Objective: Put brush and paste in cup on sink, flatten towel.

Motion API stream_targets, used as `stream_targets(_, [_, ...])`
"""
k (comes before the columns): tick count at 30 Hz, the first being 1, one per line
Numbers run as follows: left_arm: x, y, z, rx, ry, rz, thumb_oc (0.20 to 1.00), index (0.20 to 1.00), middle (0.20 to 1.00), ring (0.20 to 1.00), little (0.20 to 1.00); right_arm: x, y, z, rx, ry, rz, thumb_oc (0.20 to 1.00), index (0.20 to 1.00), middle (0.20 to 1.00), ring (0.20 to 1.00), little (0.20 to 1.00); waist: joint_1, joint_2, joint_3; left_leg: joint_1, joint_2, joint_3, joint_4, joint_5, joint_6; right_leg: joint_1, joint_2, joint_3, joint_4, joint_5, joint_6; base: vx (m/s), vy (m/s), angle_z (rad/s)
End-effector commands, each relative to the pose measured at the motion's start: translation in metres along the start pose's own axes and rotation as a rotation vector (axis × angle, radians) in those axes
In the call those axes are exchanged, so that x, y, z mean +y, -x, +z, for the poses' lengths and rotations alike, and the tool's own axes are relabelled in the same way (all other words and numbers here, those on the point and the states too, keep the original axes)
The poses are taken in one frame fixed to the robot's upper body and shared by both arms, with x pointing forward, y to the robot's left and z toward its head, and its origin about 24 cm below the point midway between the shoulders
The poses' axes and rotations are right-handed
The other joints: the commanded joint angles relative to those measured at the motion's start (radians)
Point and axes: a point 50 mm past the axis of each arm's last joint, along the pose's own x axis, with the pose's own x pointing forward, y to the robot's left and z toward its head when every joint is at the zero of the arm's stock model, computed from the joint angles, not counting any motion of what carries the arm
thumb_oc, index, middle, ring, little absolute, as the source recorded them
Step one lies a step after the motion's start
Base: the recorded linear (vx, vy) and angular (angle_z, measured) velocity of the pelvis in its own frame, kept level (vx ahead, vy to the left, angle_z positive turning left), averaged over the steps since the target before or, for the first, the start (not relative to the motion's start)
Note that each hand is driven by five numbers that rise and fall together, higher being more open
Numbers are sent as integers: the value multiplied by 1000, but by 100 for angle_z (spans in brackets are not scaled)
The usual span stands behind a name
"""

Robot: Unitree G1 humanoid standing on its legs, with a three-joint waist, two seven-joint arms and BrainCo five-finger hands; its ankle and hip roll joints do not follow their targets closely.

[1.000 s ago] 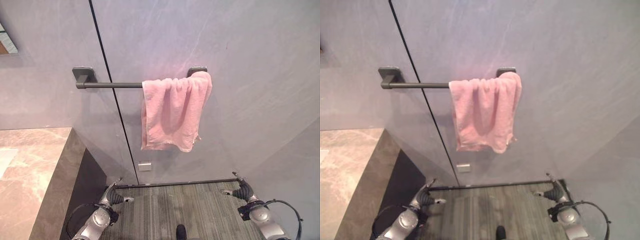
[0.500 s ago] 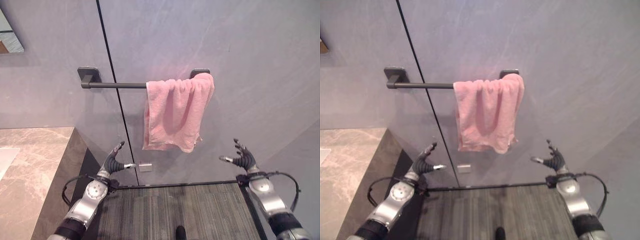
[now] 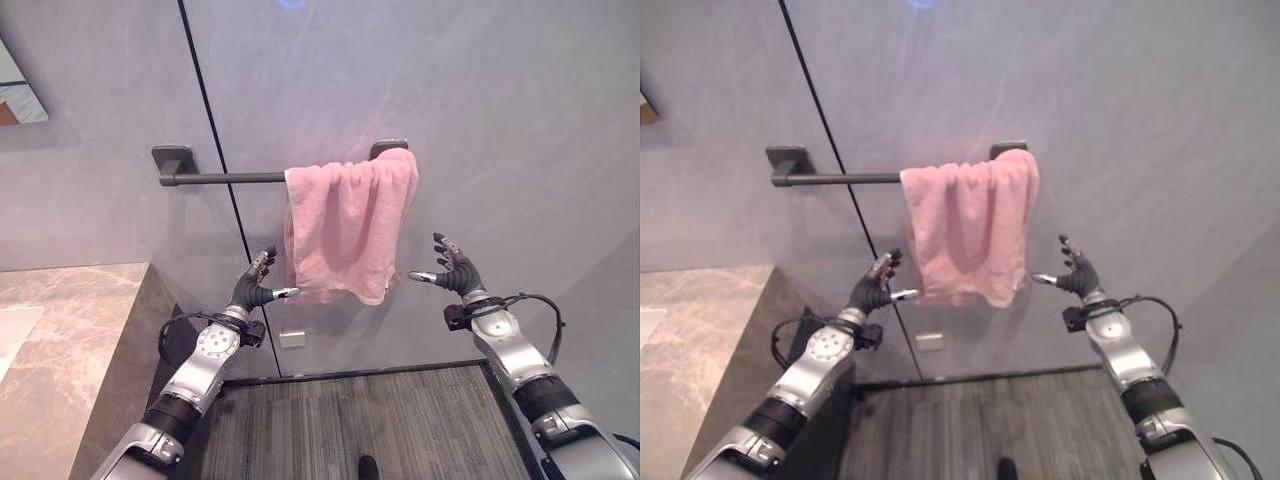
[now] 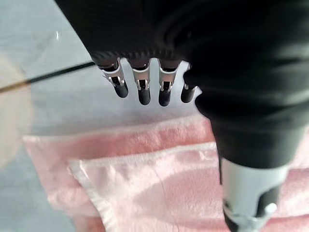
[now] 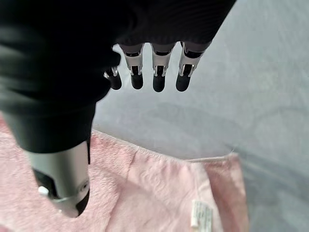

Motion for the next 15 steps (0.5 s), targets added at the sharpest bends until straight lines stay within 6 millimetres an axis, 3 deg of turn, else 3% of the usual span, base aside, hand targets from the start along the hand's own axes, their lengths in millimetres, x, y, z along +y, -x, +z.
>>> stream_targets(1, [1, -22, 22, -61, 3, -17, 1000, 1000, 1000, 1000, 1000, 2, -25, 36, -100, -96, -6, 1000, 1000, 1000, 1000, 1000, -5, -34, -1, -14, -31, 23, 4, 42, 20, 47, -61, -5, 22, 3, 76, -1, 6, -4])
stream_targets(14, [-16, -38, 20, -3, 10, -31, 1000, 1000, 1000, 1000, 1000, 32, -37, 47, -86, -193, 54, 1000, 1000, 1000, 1000, 1000, -15, -20, 4, -6, -27, 32, 4, 43, 14, 49, -58, 2, 18, -1, 74, -1, -1, -1])
stream_targets(15, [-17, -39, 19, 3, 8, -30, 931, 931, 931, 931, 931, 34, -37, 47, -86, -193, 57, 1000, 1000, 1000, 1000, 1000, -16, -19, 4, -4, -27, 32, 4, 42, 14, 51, -58, 1, 18, -2, 72, 0, 0, 0])
